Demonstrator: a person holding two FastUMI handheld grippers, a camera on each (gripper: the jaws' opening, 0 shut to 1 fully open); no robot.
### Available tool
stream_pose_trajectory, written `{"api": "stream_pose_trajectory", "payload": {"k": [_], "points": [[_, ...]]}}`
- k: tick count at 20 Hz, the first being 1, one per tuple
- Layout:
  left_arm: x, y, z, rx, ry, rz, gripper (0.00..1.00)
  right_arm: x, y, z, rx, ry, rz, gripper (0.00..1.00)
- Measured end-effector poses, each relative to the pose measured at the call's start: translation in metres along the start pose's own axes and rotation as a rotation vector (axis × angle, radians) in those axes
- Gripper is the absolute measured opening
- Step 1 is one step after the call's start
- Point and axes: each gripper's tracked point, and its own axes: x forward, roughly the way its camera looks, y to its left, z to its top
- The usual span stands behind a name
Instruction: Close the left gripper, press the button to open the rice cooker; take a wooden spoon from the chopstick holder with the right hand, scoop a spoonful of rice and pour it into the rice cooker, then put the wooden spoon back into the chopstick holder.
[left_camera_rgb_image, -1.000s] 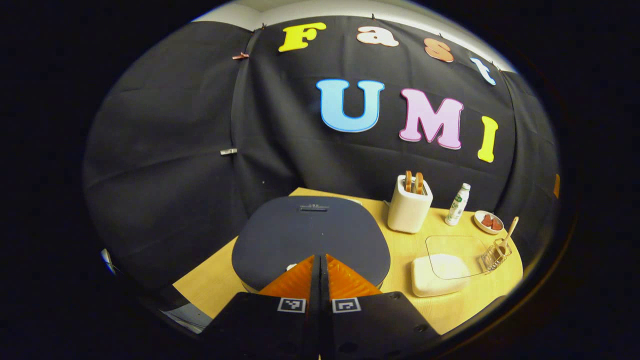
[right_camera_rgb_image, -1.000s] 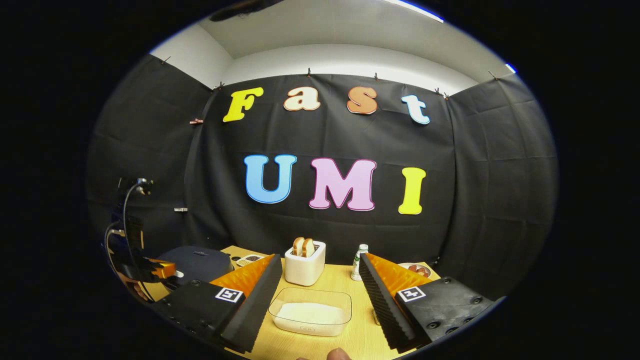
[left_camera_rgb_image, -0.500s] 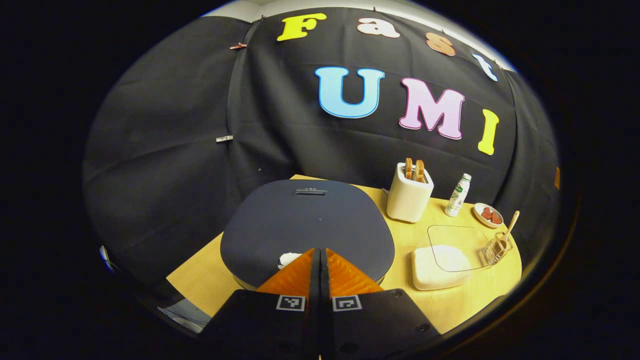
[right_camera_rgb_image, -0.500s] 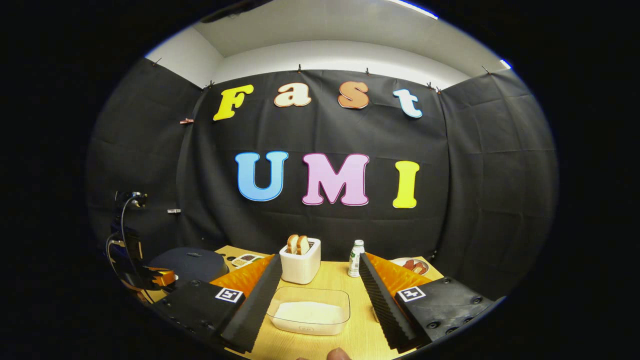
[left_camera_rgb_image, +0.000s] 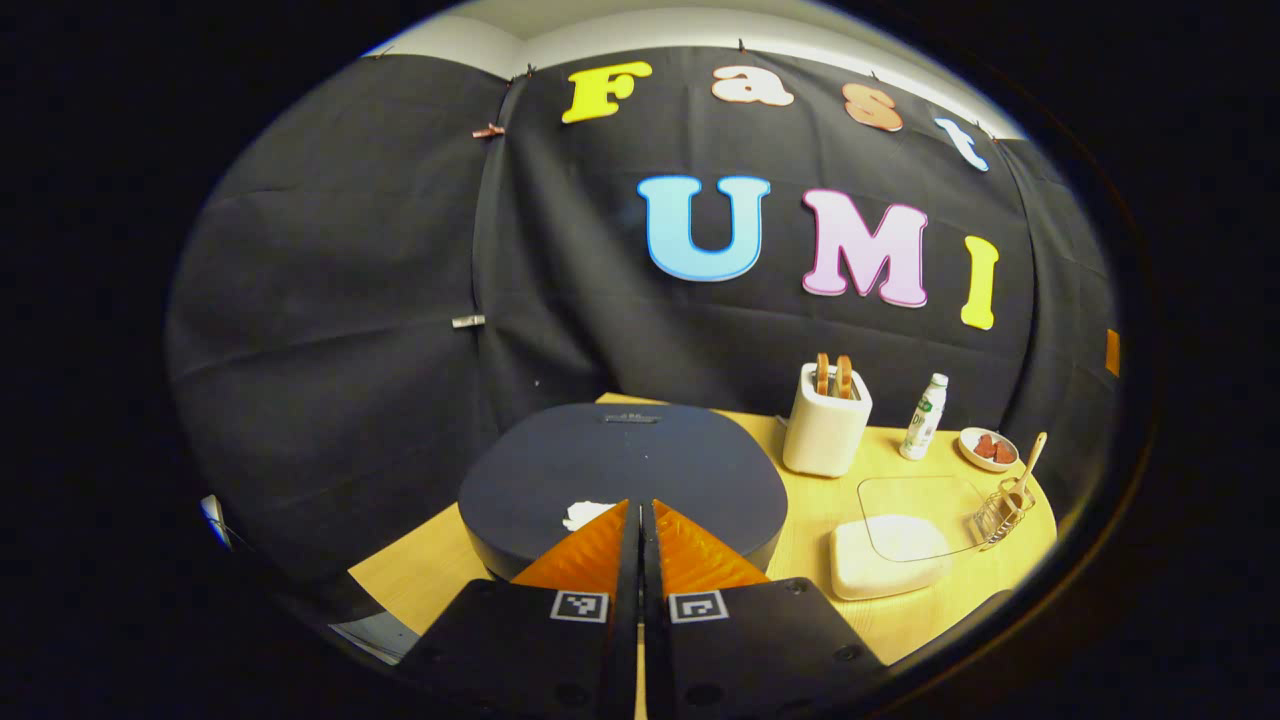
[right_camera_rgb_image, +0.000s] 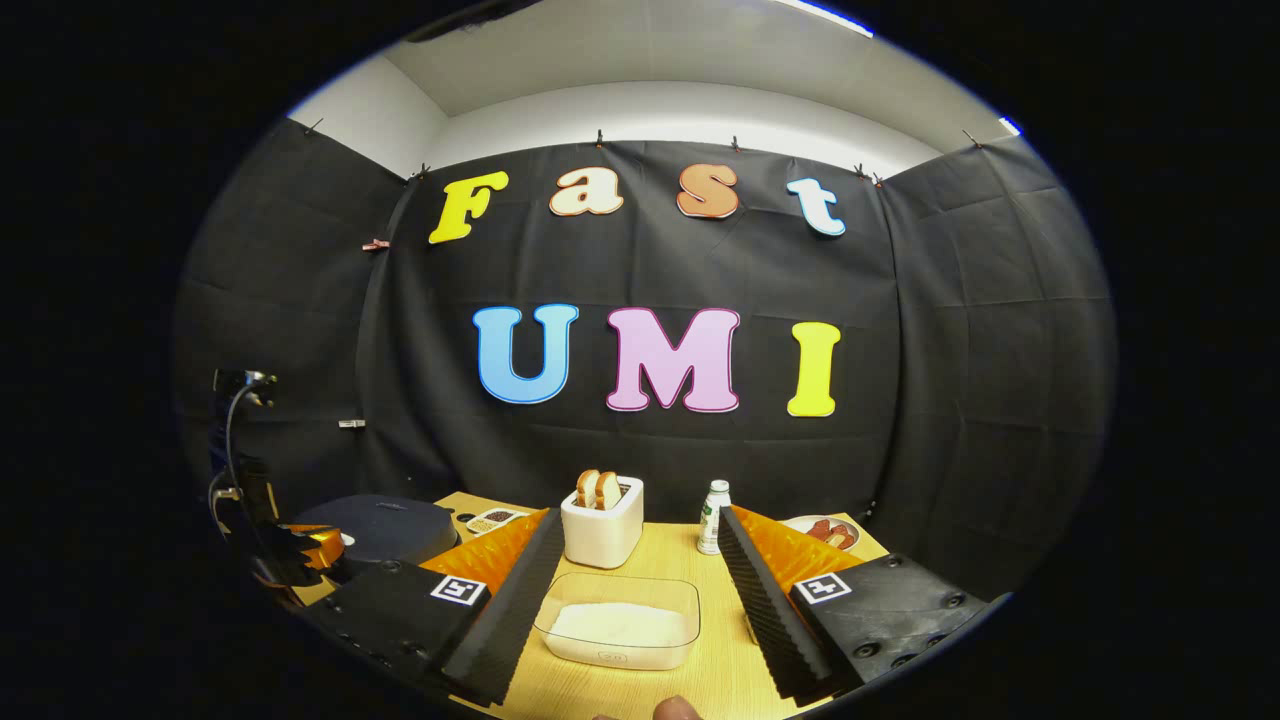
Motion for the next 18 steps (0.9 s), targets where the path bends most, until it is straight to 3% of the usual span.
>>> {"api": "stream_pose_trajectory", "payload": {"k": [3, 9, 18], "points": [[-0.015, -0.012, 0.02, 0.008, -0.078, -0.024, 0.29, 0.0, -0.003, 0.0, 0.006, 0.0, -0.007, 0.96], [-0.036, -0.04, 0.053, 0.065, -0.199, -0.077, 0.97, -0.003, -0.011, 0.001, 0.008, -0.001, -0.008, 0.96], [-0.047, -0.044, 0.073, 0.065, -0.247, -0.031, 0.97, 0.011, -0.06, -0.009, 0.015, 0.022, -0.071, 0.96]]}}
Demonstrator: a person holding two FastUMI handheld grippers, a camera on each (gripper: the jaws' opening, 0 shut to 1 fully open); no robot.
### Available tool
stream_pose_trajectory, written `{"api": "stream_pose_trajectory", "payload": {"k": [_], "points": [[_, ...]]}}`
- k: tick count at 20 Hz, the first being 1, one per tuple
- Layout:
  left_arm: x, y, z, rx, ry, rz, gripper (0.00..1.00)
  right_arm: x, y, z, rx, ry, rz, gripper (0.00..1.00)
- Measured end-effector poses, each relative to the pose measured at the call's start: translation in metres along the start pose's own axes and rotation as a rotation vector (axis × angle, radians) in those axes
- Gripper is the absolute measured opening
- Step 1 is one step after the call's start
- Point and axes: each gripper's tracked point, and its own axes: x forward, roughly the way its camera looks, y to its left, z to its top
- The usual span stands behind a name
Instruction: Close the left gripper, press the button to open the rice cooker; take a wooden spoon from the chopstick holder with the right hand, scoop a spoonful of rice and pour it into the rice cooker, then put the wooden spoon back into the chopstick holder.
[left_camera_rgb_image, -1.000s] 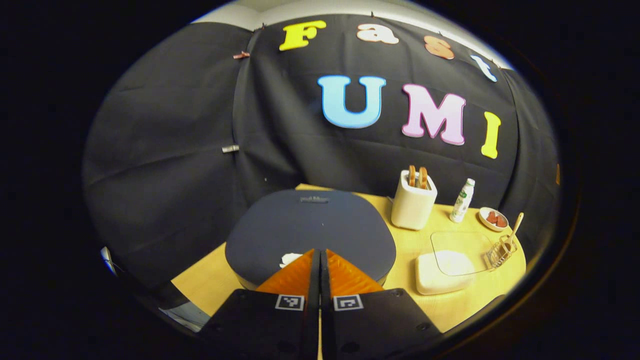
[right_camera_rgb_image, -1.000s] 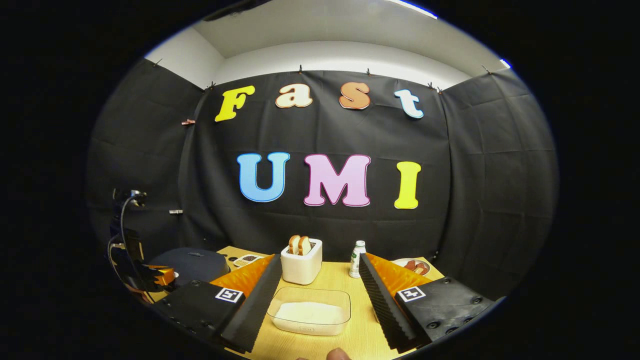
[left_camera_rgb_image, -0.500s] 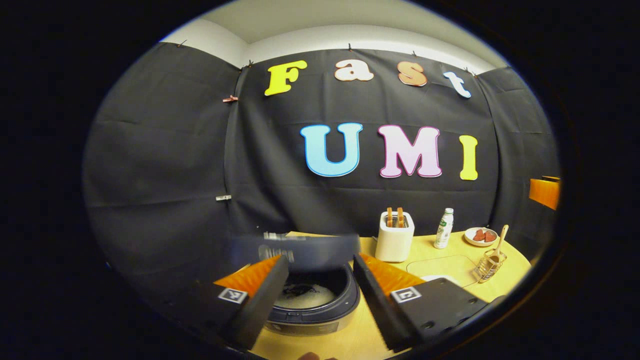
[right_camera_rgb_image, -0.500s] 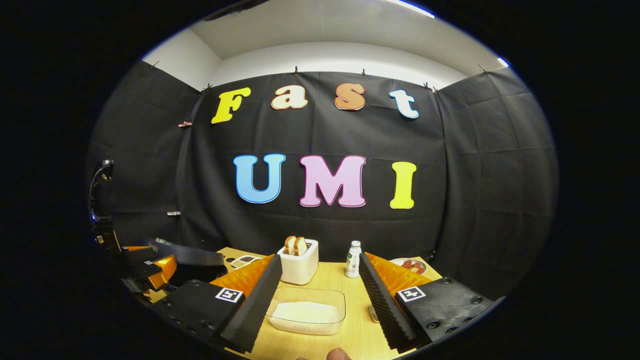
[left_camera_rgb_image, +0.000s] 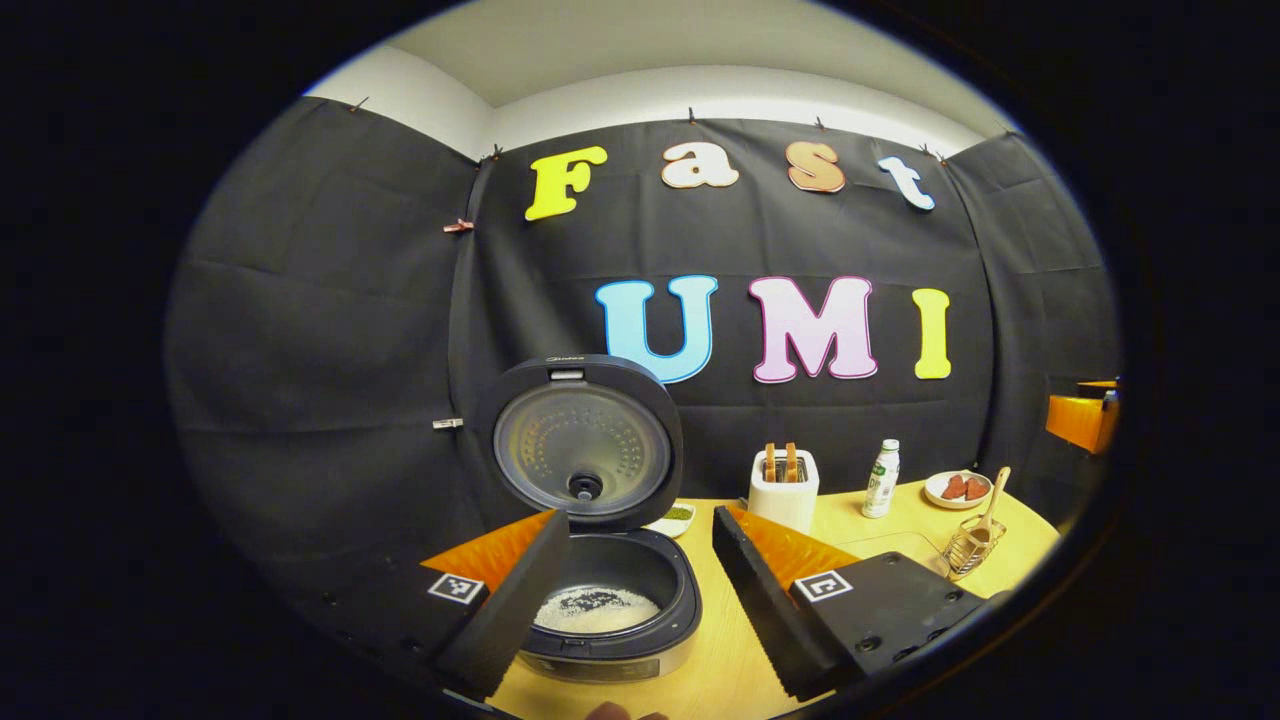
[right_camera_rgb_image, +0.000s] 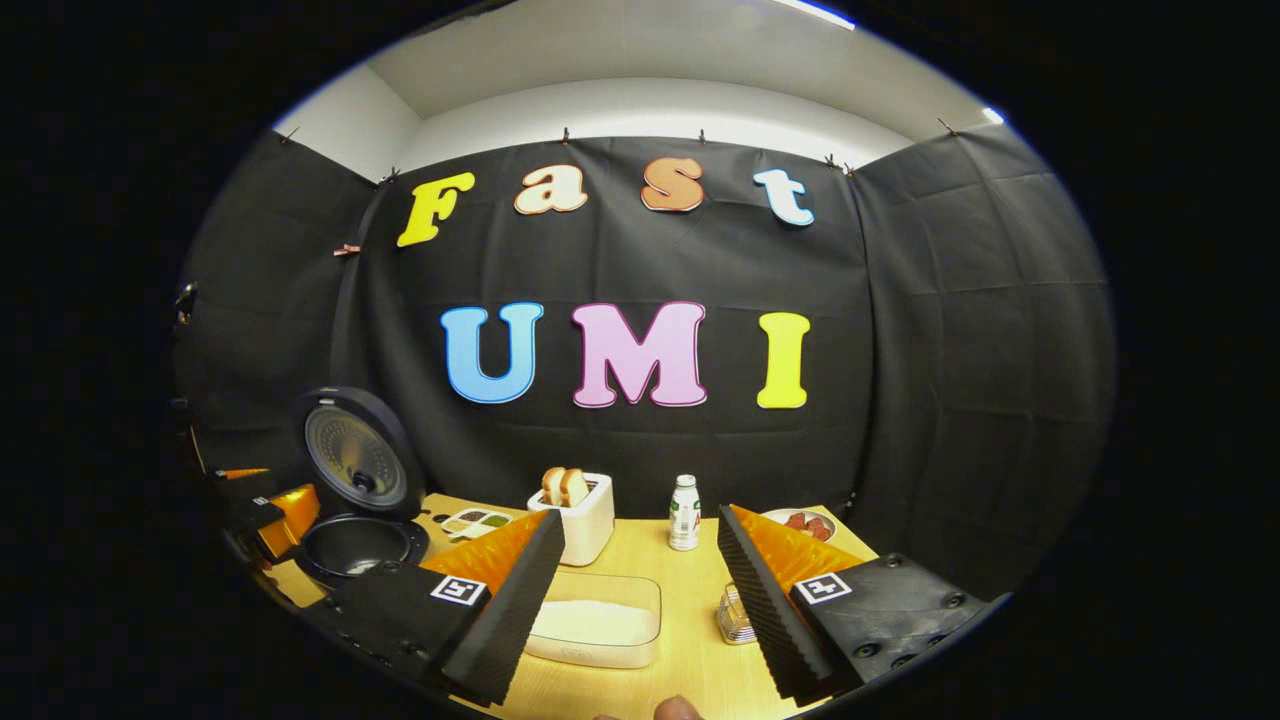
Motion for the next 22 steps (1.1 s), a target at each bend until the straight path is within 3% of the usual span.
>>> {"api": "stream_pose_trajectory", "payload": {"k": [2, 9, 13, 17, 22], "points": [[-0.001, 0.002, -0.001, 0.0, 0.0, 0.021, 0.97, 0.008, -0.023, -0.003, 0.011, 0.003, -0.032, 0.95], [-0.014, -0.006, 0.012, -0.007, 0.0, 0.093, 0.97, 0.061, -0.082, -0.058, 0.069, 0.135, -0.034, 0.96], [-0.021, -0.015, 0.013, 0.001, 0.017, 0.133, 0.96, 0.097, -0.118, -0.092, 0.041, 0.197, -0.057, 0.96], [-0.031, -0.023, 0.015, 0.019, 0.034, 0.167, 0.96, 0.13, -0.133, -0.124, 0.044, 0.246, -0.024, 0.95], [-0.043, -0.03, 0.021, 0.023, 0.042, 0.209, 0.95, 0.161, -0.154, -0.17, 0.092, 0.334, -0.042, 0.95]]}}
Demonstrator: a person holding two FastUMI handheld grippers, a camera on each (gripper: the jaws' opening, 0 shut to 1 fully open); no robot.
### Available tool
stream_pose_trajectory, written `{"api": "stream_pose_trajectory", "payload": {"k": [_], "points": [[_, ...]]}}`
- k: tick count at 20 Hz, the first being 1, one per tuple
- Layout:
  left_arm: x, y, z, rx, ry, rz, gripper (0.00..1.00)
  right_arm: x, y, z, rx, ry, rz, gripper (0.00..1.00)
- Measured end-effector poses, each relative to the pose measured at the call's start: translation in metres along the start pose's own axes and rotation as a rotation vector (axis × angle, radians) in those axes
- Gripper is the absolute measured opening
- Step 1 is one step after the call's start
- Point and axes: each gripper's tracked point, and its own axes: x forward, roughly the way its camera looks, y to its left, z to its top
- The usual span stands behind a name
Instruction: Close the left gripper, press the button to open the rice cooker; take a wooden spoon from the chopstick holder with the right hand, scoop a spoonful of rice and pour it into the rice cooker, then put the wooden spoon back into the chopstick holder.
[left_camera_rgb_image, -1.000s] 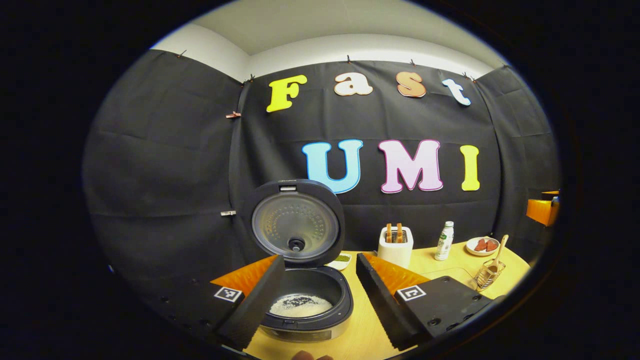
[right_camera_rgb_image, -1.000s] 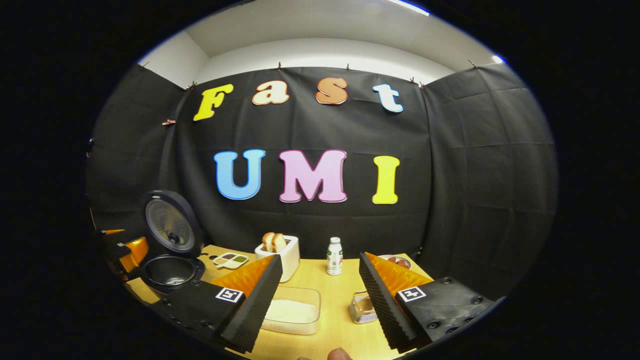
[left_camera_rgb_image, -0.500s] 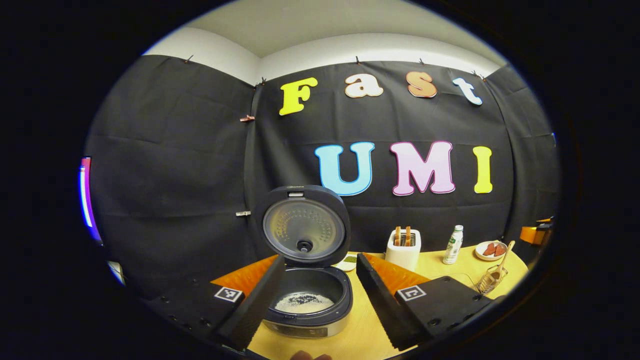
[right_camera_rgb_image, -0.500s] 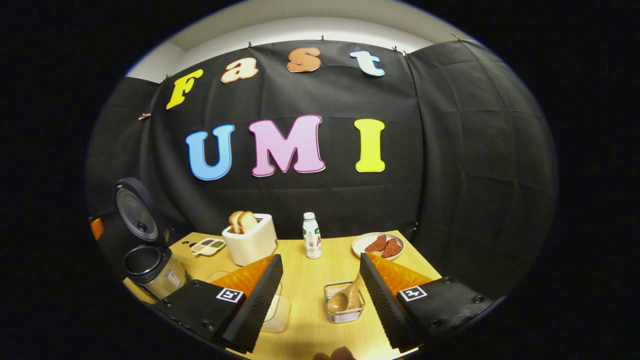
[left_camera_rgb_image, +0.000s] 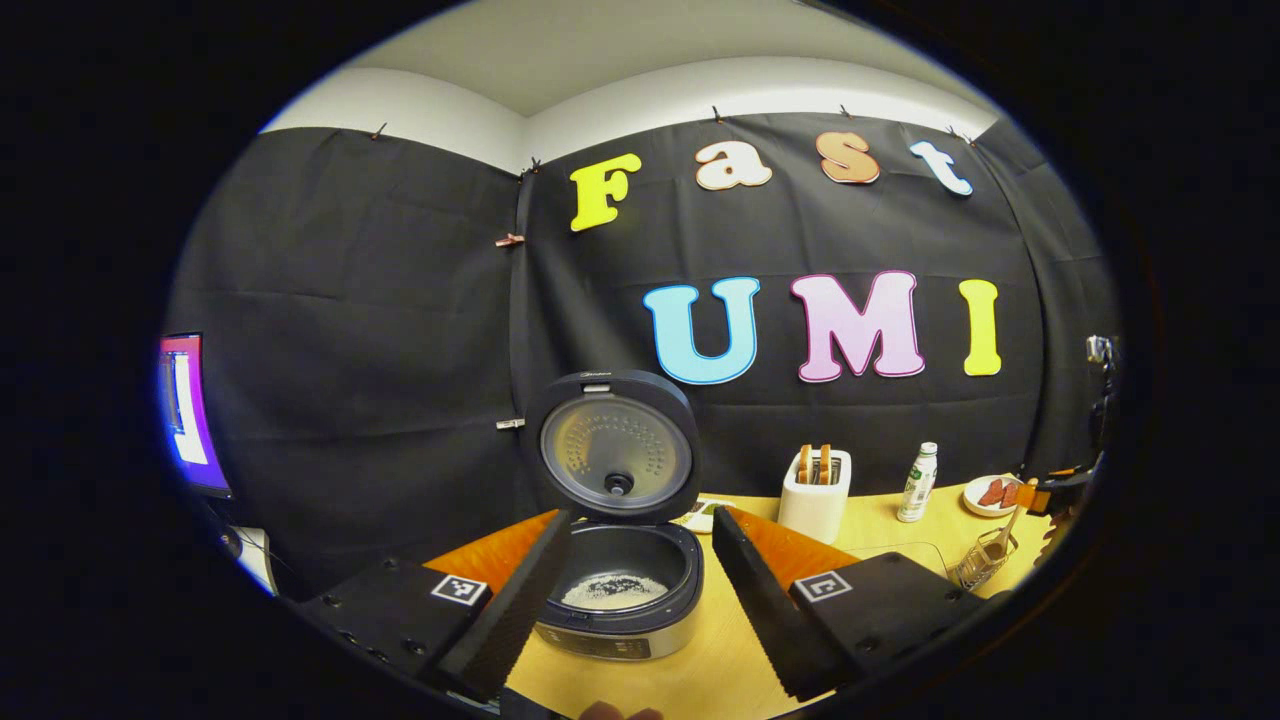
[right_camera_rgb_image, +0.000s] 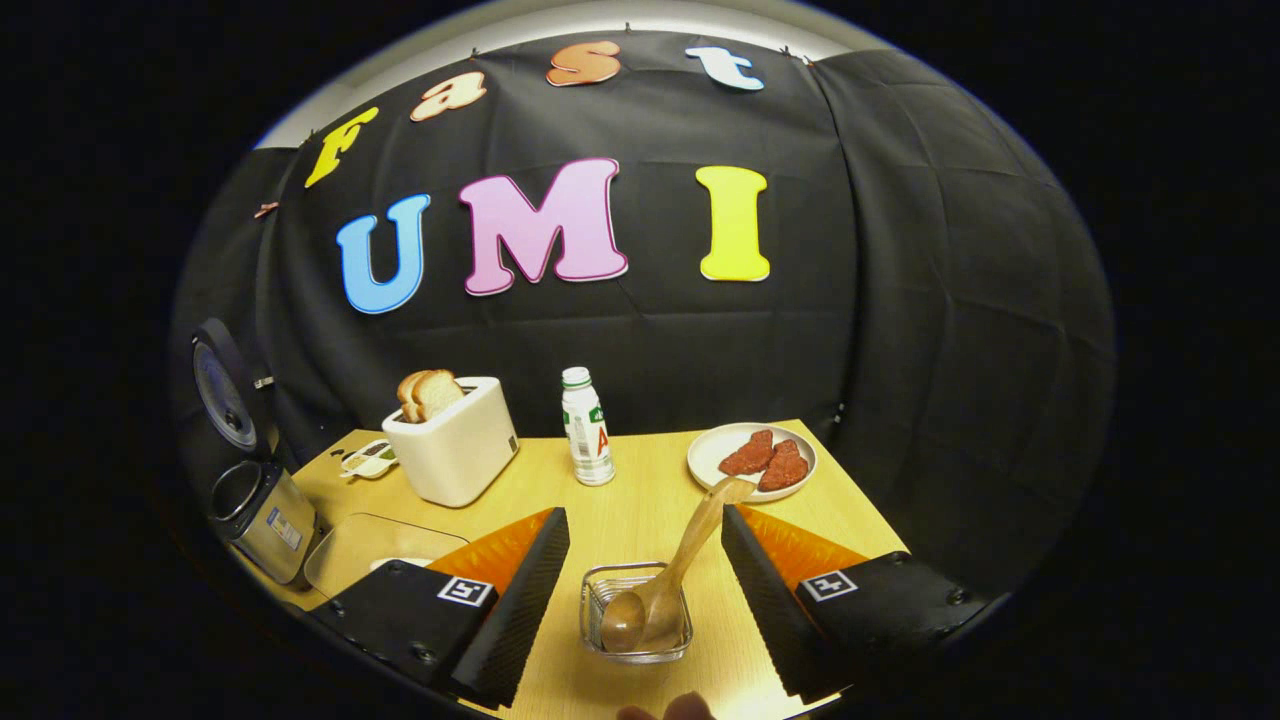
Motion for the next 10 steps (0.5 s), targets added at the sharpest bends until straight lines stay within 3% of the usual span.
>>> {"api": "stream_pose_trajectory", "payload": {"k": [7, 10], "points": [[-0.013, -0.003, -0.003, 0.012, 0.029, 0.048, 0.95, 0.045, -0.022, -0.031, 0.033, 0.084, -0.023, 0.97], [-0.017, 0.003, -0.004, -0.003, 0.035, 0.078, 0.96, 0.051, -0.022, -0.041, 0.014, 0.12, -0.017, 0.93]]}}
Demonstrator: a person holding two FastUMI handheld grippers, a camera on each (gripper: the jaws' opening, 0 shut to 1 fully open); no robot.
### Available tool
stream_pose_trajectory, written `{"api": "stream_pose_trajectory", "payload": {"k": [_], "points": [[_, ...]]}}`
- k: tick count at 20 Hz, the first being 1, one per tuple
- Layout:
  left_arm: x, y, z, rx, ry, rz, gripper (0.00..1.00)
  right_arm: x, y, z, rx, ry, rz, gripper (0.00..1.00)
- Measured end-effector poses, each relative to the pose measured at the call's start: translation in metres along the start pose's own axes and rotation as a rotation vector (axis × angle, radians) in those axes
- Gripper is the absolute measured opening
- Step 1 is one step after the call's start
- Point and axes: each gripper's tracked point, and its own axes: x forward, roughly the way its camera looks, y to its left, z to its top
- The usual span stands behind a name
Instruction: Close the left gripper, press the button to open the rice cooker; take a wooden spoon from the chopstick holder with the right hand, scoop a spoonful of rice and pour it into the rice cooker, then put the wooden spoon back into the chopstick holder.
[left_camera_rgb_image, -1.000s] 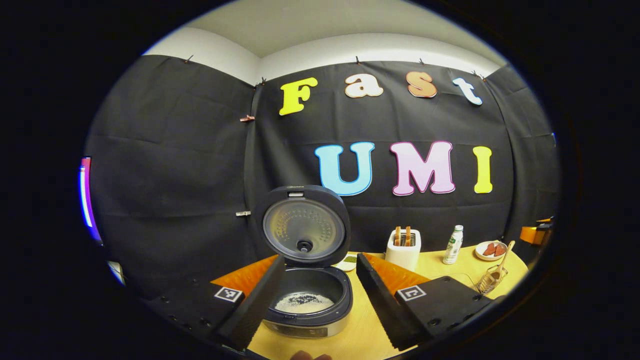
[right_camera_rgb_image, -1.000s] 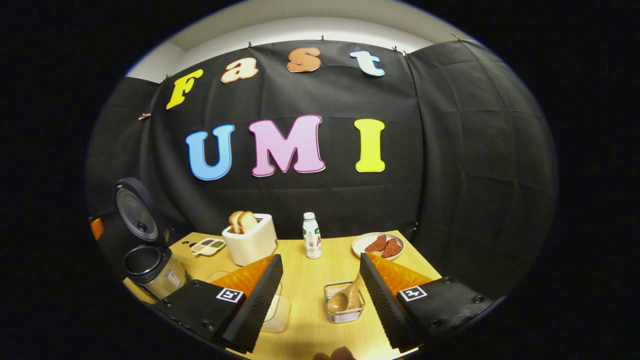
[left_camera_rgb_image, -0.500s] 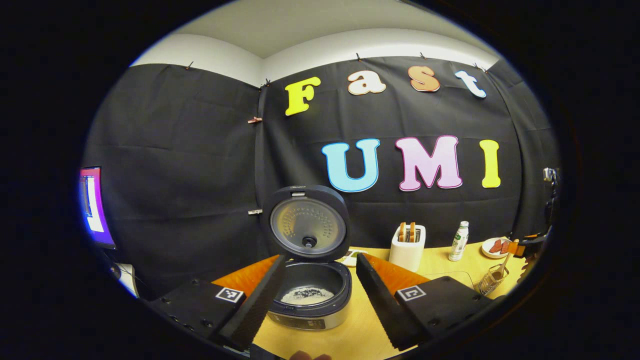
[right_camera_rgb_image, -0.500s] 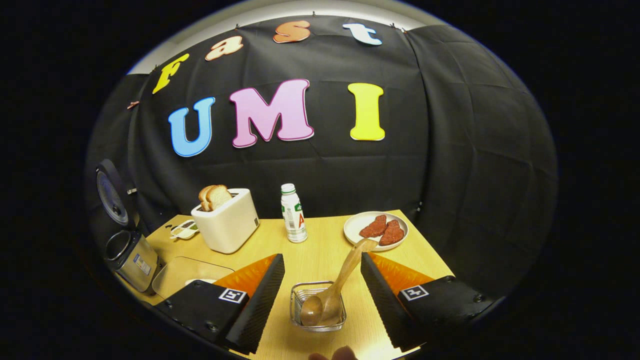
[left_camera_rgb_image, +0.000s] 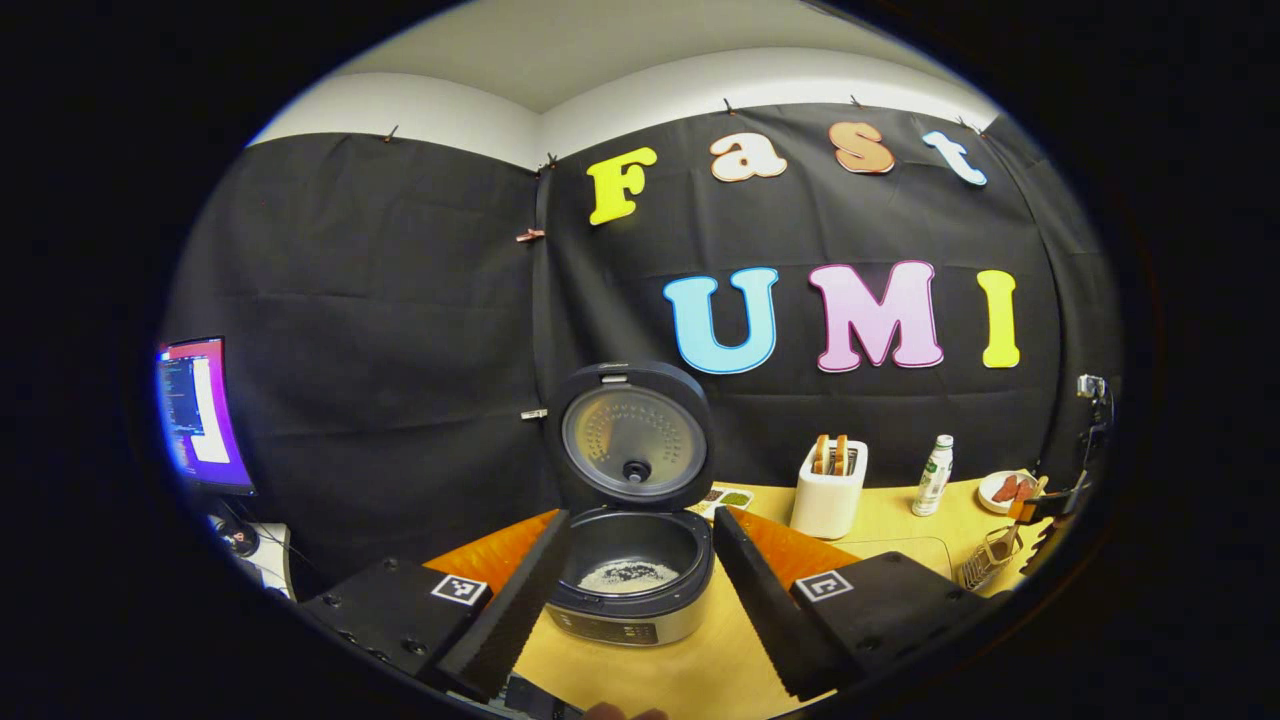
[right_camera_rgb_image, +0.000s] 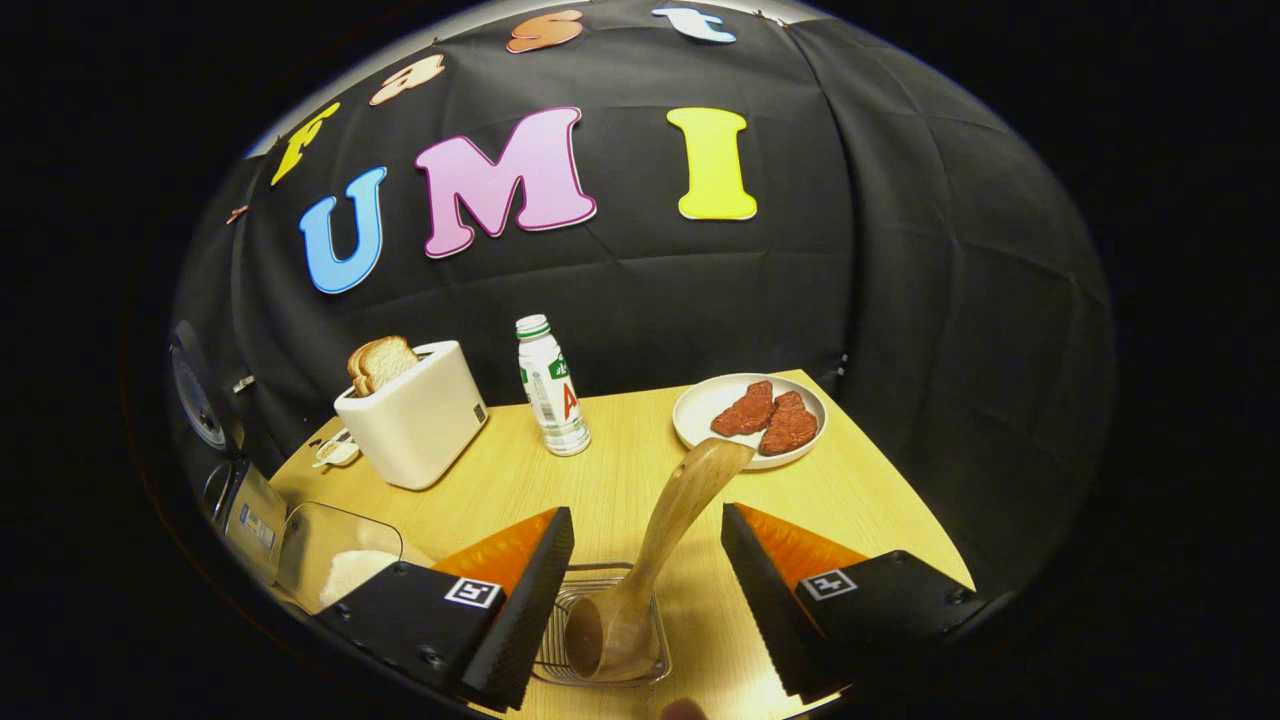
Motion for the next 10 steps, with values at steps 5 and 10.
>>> {"api": "stream_pose_trajectory", "payload": {"k": [5, 10], "points": [[-0.001, 0.002, -0.01, 0.005, 0.028, 0.005, 0.96, 0.001, -0.008, 0.005, -0.029, -0.009, -0.022, 0.54], [0.0, -0.001, -0.012, 0.014, 0.036, -0.011, 0.96, -0.003, 0.011, 0.009, 0.026, 0.017, 0.016, 0.19]]}}
